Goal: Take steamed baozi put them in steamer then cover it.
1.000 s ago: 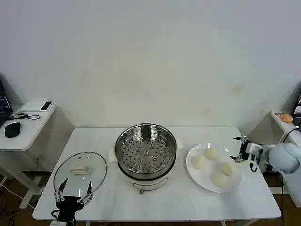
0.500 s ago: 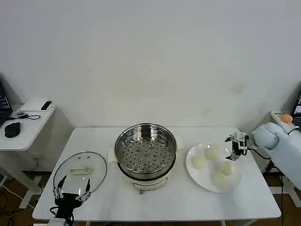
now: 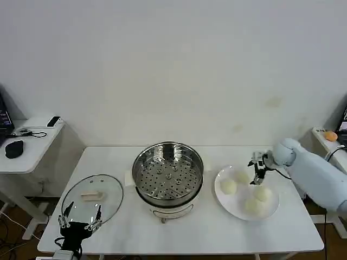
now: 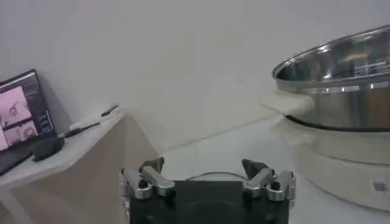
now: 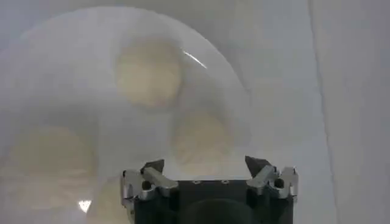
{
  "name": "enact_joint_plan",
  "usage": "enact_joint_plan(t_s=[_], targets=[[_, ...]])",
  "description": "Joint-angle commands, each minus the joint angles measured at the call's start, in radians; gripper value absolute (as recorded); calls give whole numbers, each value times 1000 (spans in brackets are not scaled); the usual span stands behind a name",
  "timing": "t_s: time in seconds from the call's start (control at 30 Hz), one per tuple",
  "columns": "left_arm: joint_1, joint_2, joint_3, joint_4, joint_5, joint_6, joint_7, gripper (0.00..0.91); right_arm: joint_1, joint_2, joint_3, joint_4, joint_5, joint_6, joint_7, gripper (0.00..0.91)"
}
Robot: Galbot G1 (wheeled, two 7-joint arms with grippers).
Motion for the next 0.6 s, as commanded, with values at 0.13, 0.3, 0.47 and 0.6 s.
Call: enact_joint_plan(t_s=[0.13,0.3,0.47,0.6], targets=[[1,1,-1,0,2,-2,1,907,23,53,-27,-72,-18,4,-2,907],[4,-1,-3,-2,1,-5,1,907,22,68,-16,-88,-16,0,9,826],[7,-1,-5,-4,1,-5,1,907,19,75,-20,-86,-15,-3,6,786],[9,-1,-6,-5,1,-5,1,907,18,78,-22,-86,-17,-6,3,725]])
